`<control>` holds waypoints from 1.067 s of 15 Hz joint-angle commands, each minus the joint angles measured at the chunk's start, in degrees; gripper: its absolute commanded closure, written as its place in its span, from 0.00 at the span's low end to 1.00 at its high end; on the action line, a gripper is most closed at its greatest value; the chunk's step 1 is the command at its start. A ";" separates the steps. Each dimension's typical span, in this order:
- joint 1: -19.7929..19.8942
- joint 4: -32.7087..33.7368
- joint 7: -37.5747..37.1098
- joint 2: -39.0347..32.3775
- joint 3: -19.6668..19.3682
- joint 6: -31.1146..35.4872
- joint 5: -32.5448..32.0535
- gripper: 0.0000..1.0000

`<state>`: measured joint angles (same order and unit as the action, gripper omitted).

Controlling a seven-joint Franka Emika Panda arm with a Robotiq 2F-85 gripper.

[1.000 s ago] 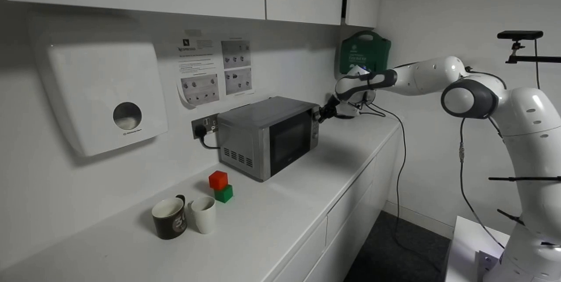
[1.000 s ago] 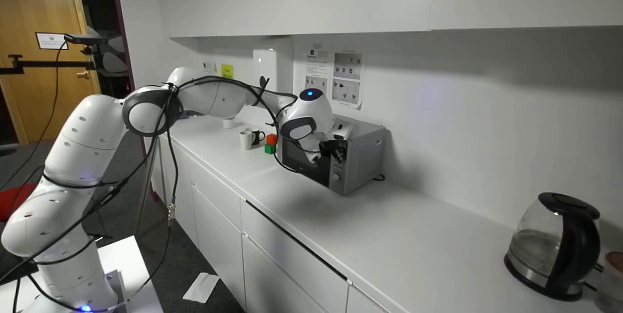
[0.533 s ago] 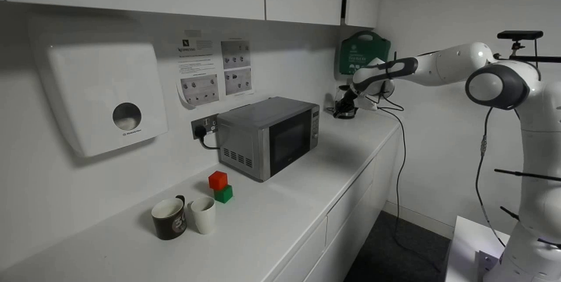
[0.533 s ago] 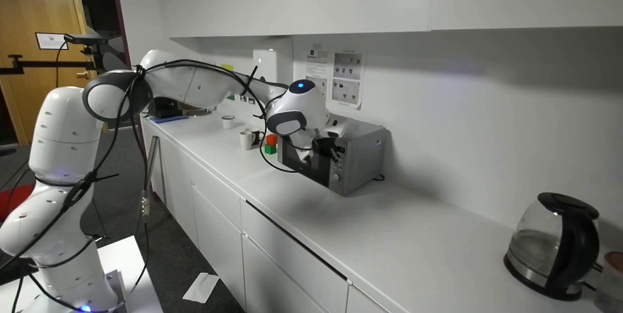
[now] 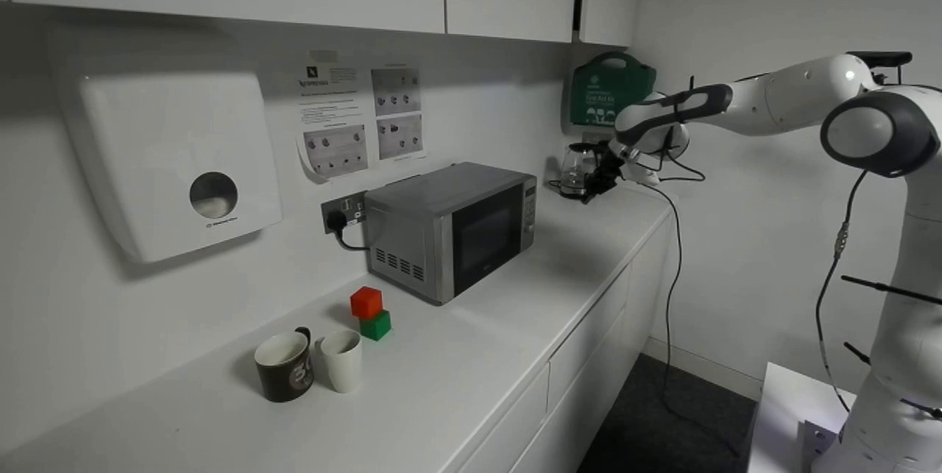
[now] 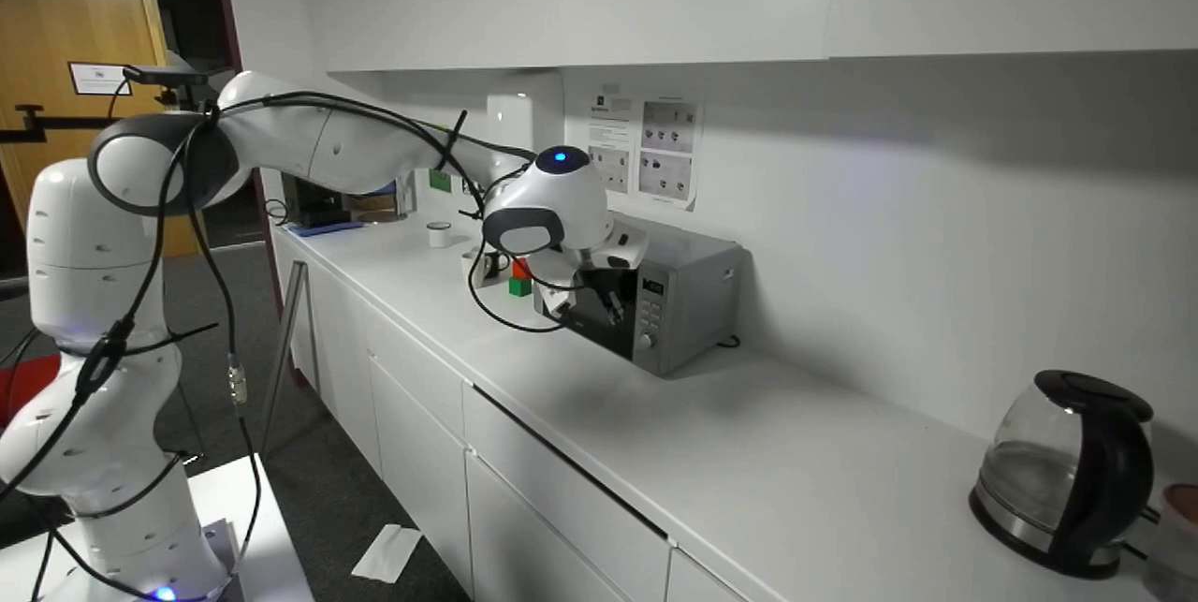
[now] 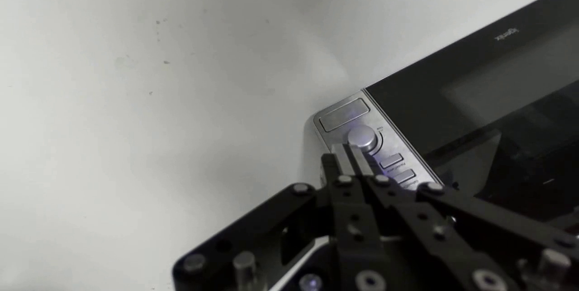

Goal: Press a button on the microwave

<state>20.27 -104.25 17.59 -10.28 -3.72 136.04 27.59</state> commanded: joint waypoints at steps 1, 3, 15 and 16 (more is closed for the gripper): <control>-0.78 -7.03 4.66 6.88 -2.38 -1.96 1.03 1.00; -1.20 -9.18 6.12 8.89 -3.52 -2.65 0.76 1.00; -4.70 -13.17 5.94 11.89 -7.73 -1.65 -1.41 0.75; -4.75 -13.24 5.94 11.98 -7.77 -1.65 -1.47 0.72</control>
<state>17.13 -117.60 23.67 1.69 -9.89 134.49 26.28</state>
